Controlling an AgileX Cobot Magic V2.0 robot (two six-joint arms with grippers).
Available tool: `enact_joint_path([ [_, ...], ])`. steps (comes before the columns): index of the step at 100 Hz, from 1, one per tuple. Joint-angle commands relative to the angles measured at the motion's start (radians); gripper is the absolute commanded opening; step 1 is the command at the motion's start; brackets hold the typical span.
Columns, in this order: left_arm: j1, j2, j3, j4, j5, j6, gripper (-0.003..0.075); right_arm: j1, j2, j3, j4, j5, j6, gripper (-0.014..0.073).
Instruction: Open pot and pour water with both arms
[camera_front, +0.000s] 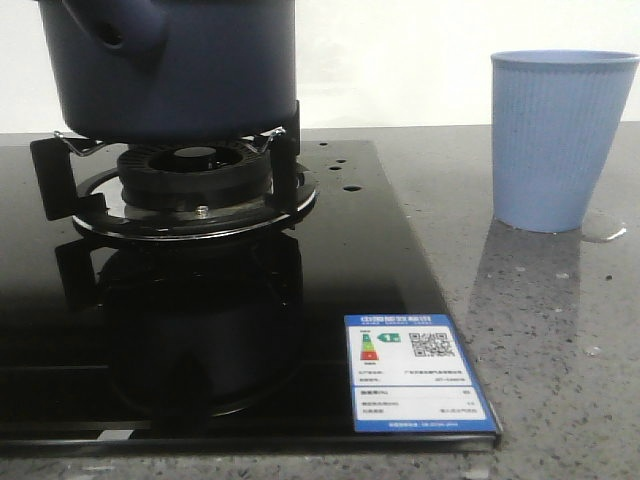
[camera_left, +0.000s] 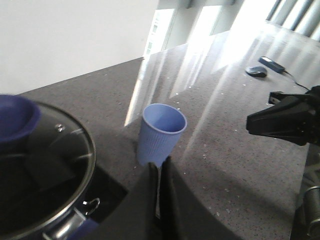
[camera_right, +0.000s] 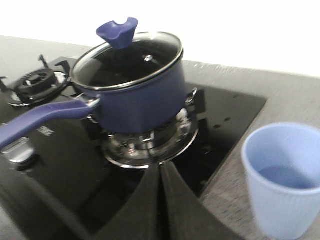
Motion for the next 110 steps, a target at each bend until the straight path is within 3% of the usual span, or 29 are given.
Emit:
enact_joint_path([
  [1,0.002,0.076,-0.093,-0.098,0.013,0.094,-0.0016,-0.004,0.008,-0.043,0.043,-0.062,-0.099,-0.0066],
  [11,0.002,0.146,-0.155,-0.081,0.003,0.132,0.0000,-0.004,0.008,-0.057,0.043,-0.084,-0.164,0.0020],
  [19,0.002,0.188,-0.198,-0.079,0.004,0.163,0.0086,-0.004,0.008,-0.067,0.043,-0.123,-0.180,0.0180],
  [24,0.002,0.207,-0.215,-0.079,0.004,0.210,0.0192,-0.004,0.008,-0.069,0.043,-0.163,-0.180,0.0311],
  [35,0.002,0.231,-0.227,-0.079,-0.032,0.329,0.0522,-0.004,0.008,-0.069,0.043,-0.232,-0.180,0.0601],
  [40,0.002,0.238,-0.227,-0.074,-0.069,0.381,0.0635,-0.004,0.008,-0.069,0.043,-0.252,-0.180,0.0671],
  [44,0.002,0.244,-0.227,-0.072,-0.101,0.414,0.0691,-0.004,0.008,-0.069,0.043,-0.265,-0.180,0.0658],
  [56,0.002,0.282,-0.227,-0.082,-0.169,0.464,0.0671,-0.004,0.008,-0.069,0.043,-0.286,-0.180,0.0654],
  [75,0.002,0.383,-0.227,-0.216,-0.120,0.596,0.0637,-0.004,0.008,-0.069,0.043,-0.290,-0.180,0.0654],
  [110,0.002,0.518,-0.227,-0.214,-0.098,0.625,0.0637,-0.004,0.008,-0.069,0.043,-0.296,-0.180,0.0654],
])
